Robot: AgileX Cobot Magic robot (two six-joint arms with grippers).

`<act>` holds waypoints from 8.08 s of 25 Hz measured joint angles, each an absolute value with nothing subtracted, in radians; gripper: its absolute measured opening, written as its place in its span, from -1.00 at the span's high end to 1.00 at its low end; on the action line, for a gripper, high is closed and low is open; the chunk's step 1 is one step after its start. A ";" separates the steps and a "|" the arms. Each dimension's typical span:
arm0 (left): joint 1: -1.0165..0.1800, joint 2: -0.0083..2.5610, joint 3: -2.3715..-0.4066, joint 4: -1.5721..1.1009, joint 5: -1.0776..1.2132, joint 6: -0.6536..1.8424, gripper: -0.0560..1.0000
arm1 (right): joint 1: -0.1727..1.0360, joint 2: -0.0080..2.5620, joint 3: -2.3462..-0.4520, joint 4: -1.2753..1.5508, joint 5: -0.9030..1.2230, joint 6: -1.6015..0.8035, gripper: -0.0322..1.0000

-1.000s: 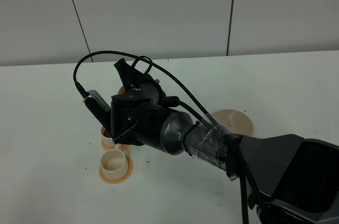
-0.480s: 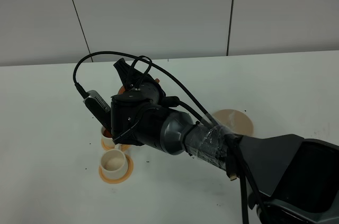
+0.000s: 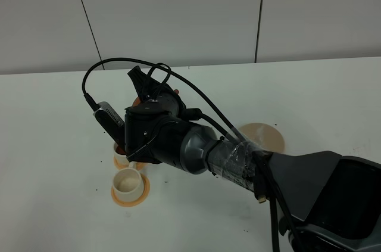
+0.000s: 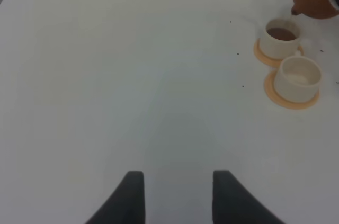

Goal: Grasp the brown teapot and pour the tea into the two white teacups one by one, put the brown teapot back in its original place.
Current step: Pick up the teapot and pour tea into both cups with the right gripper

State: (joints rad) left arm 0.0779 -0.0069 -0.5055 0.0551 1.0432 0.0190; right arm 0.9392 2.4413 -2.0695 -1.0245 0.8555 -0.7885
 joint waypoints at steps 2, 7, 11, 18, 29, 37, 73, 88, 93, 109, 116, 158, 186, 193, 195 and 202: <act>0.078 -0.007 -0.506 0.055 1.043 0.019 0.19 | 0.939 2.441 -2.069 -1.017 0.855 -0.784 0.76; 0.078 -0.007 -0.506 0.055 1.043 0.019 0.19 | 0.939 2.441 -2.069 -0.995 0.864 -0.769 0.76; 0.078 -0.007 -0.506 0.055 1.043 0.019 0.19 | 0.939 2.441 -2.069 -0.979 0.874 -0.762 0.76; 0.078 -0.007 -0.506 0.055 1.043 0.019 0.19 | 0.939 2.436 -2.069 -0.936 0.883 -0.724 0.76; 0.078 -0.007 -0.506 0.055 1.043 0.019 0.19 | 0.897 2.360 -2.070 -0.730 0.911 -0.717 0.76; 0.078 -0.007 -0.506 0.055 1.043 0.019 0.19 | 0.831 2.357 -2.144 -0.505 1.017 -0.748 0.76; 0.078 -0.007 -0.506 0.055 1.043 0.019 0.19 | 0.762 2.414 -2.215 -0.109 1.150 -0.893 0.76; 0.078 -0.007 -0.506 0.055 1.043 0.019 0.19 | 0.755 2.406 -2.215 -0.133 1.218 -0.893 0.76; 0.078 -0.007 -0.506 0.055 1.043 0.019 0.19 | 0.755 2.366 -2.215 -0.132 1.224 -0.866 0.76; 0.078 -0.007 -0.506 0.055 1.043 0.019 0.19 | 0.825 2.320 -2.160 -0.156 1.224 -0.712 0.76; 0.078 -0.007 -0.506 0.055 1.043 0.019 0.19 | 0.824 2.219 -1.983 -0.158 1.224 -0.674 0.76; 0.078 -0.007 -0.506 0.055 1.043 0.019 0.19 | 1.008 2.295 -1.907 -0.638 1.111 -0.607 0.76; 0.078 -0.007 -0.506 0.055 1.043 0.019 0.19 | 1.101 2.336 -1.907 -0.862 1.140 -0.632 0.76; 0.078 -0.007 -0.506 0.055 1.043 0.019 0.19 | 1.103 2.336 -1.907 -0.885 1.141 -0.635 0.76; 0.078 -0.007 -0.506 0.055 1.043 0.019 0.19 | 1.103 2.336 -1.907 -0.890 1.141 -0.636 0.76; 0.078 -0.007 -0.506 0.055 1.043 0.019 0.19 | 1.103 2.336 -1.907 -0.907 1.142 -0.658 0.76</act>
